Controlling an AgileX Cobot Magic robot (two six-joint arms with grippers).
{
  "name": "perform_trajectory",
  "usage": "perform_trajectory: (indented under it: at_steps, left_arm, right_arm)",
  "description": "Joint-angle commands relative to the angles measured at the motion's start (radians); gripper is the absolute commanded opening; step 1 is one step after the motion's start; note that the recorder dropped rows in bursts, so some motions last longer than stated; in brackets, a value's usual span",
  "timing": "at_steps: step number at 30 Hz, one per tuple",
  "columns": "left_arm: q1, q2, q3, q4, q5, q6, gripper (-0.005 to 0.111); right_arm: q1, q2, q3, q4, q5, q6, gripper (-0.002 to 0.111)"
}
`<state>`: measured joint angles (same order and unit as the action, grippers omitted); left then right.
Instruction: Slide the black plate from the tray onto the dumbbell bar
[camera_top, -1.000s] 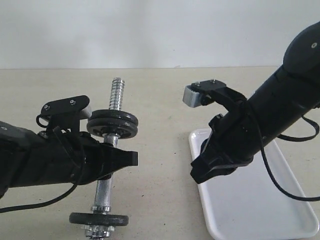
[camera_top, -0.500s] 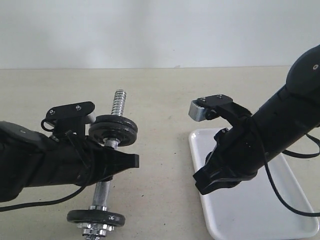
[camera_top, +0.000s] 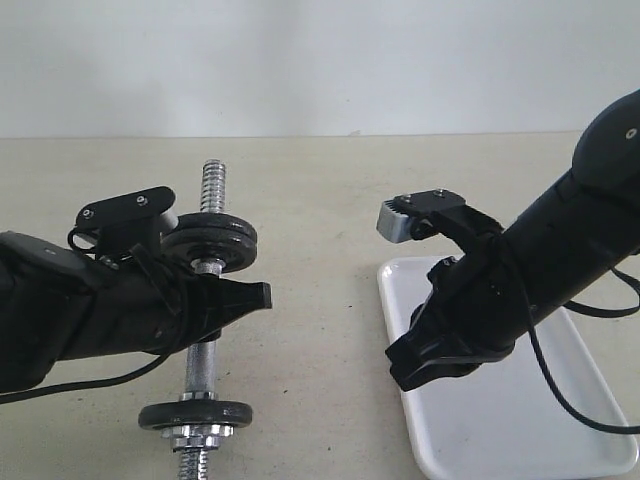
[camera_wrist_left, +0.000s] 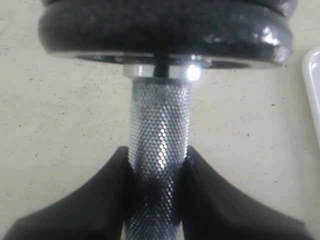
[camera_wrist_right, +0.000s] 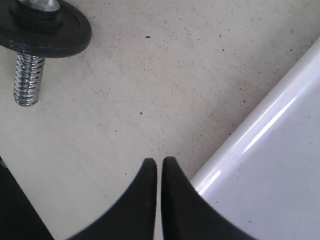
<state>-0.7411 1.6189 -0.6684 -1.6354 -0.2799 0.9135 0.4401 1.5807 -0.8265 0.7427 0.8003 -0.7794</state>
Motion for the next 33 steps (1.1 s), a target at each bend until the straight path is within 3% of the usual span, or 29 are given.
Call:
perform_trajectory:
  at_steps: [1,15,24,33]
  left_arm:
    - [0.003,-0.017,-0.054,0.101,-0.08,-0.017,0.004]
    - [0.003,0.062,-0.054,0.112,-0.127,-0.074,0.004]
    - [0.003,0.062,-0.054,0.259,-0.145,-0.196,0.004]
    - [0.003,0.062,-0.054,0.265,-0.145,-0.196,0.004]
  right_arm:
    - [-0.001,-0.013,0.004,0.007,0.007,-0.004,0.0]
    - [-0.001,-0.013,0.004,0.007,-0.008,-0.004,0.0]
    - [-0.001,-0.013,0.004,0.007,-0.008,-0.004,0.0]
    - [-0.001,-0.013,0.004,0.007,-0.003,-0.004,0.0]
